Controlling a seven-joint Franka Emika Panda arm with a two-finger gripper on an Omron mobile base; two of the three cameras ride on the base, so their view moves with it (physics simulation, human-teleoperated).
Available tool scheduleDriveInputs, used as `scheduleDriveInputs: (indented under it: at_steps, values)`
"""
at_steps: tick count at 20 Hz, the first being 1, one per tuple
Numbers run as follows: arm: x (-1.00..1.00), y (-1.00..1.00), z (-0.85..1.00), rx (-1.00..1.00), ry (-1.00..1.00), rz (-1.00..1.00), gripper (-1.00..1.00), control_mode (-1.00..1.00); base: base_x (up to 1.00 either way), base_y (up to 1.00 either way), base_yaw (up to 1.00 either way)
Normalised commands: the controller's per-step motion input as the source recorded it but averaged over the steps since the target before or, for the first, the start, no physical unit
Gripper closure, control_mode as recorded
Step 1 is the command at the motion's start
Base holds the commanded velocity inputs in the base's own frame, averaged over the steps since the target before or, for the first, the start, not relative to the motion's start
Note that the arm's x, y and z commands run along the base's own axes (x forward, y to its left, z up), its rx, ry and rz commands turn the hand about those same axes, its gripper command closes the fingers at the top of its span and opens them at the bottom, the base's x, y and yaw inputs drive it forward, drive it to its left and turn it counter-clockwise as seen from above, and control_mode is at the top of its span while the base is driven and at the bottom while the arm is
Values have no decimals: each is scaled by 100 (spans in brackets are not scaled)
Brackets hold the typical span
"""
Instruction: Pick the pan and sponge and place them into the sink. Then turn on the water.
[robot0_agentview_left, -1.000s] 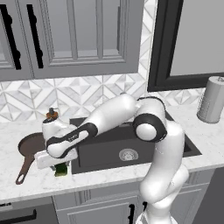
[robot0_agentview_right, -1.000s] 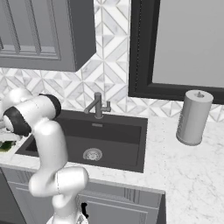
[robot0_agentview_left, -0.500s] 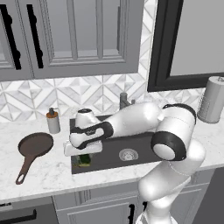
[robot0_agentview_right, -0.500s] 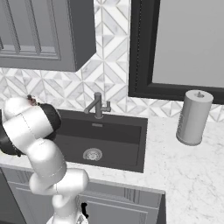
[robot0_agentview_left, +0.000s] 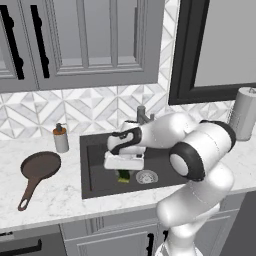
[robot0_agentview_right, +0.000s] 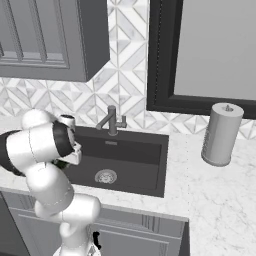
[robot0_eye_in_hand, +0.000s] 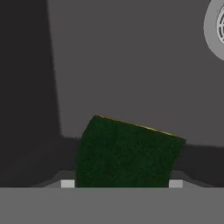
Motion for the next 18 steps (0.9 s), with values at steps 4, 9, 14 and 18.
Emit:
scheduleDriveInputs:
  at_steps: [4, 9, 14, 18]
  values:
    - [27, -37, -61, -6, 2, -5, 100, -100, 0, 0, 0]
    - [37, 0, -61, -10, 2, 0, 100, -100, 0, 0, 0]
    - [38, 0, -42, -2, 10, 0, 100, -100, 0, 0, 0]
    - [32, 3, -48, 0, 2, 0, 100, -100, 0, 0, 0]
